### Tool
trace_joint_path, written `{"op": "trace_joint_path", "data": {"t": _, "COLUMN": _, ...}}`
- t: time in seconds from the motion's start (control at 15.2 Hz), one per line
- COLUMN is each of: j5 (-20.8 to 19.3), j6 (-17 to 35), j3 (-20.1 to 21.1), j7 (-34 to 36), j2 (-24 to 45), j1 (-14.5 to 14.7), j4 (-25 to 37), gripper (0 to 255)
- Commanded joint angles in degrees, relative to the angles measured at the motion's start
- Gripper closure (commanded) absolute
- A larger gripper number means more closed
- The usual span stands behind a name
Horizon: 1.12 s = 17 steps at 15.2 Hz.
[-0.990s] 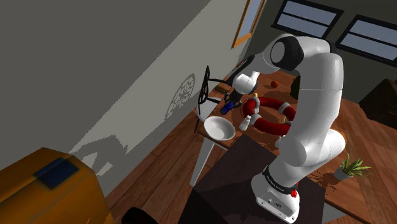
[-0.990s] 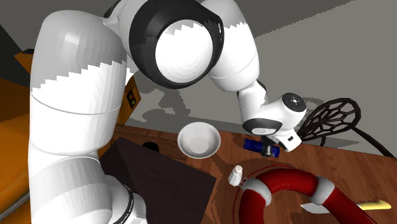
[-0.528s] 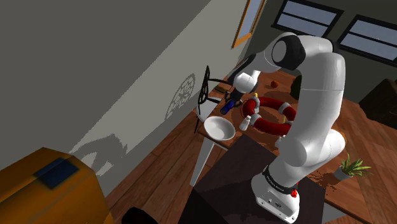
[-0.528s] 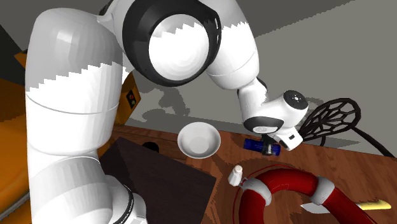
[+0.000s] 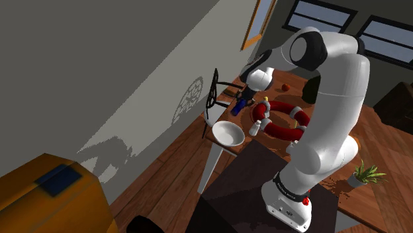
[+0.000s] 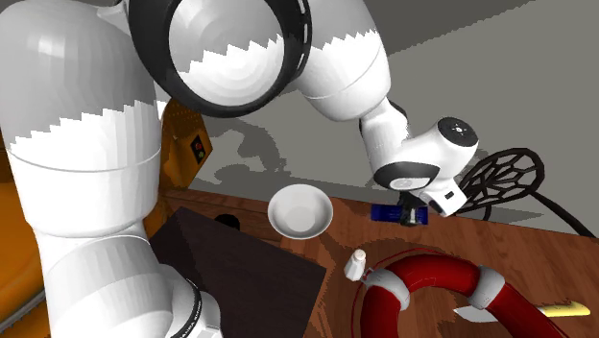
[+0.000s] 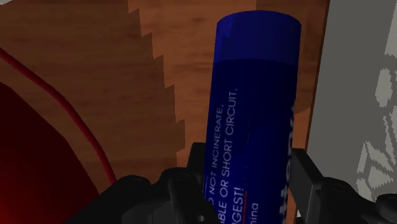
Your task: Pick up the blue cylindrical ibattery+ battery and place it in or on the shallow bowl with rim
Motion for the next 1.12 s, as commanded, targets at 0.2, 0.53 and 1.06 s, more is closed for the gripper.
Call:
{"op": "trace_joint_path", "data": {"t": 0.2, "j5": -2.3, "j6": -2.5, "j3": -1.5, "j7": 2.1, "j2": -3.0, "j1": 1.2, "j4": -0.3, "gripper": 255}}
{"op": "trace_joint_path", "data": {"t": 0.53, "j5": -4.8, "j6": -5.3, "j3": -2.9, "j7": 4.1, "j2": -6.0, "j1": 2.1, "j4": -0.2, "gripper": 255}}
{"op": "trace_joint_path", "data": {"t": 1.06, "j5": -8.8, "j6": -6.4, "j3": -4.3, "j7": 8.2, "j2": -12.6, "j1": 4.8, "j4": -4.9, "gripper": 255}}
